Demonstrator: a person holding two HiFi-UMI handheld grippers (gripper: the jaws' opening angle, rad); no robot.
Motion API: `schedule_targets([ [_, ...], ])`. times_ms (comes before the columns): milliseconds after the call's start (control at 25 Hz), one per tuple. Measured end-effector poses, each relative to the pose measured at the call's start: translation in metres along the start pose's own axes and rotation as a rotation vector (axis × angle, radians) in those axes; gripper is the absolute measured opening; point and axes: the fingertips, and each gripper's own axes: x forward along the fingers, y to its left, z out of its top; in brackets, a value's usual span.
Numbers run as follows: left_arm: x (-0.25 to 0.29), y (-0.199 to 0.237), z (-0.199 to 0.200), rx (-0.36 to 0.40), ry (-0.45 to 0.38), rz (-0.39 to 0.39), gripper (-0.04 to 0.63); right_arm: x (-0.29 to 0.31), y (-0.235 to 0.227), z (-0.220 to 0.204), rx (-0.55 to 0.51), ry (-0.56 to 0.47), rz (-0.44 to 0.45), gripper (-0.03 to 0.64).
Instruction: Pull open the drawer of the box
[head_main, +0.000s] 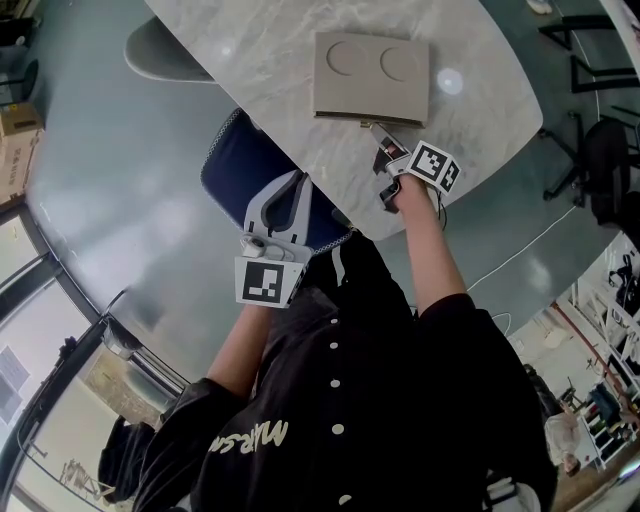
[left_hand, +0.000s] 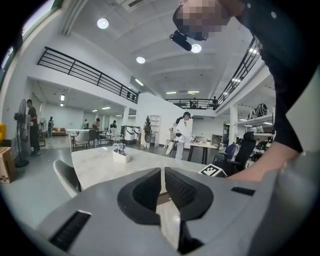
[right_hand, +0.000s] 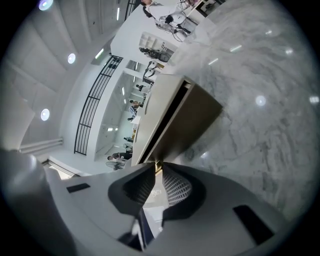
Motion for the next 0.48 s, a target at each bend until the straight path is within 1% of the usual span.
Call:
schedule_targets([
  [480,0.002,0.001,0.002,0.004,-0.003,0.008,0.029,-0.024,-0.006,-0.034,0.009,0.014,-0.009,0.037],
])
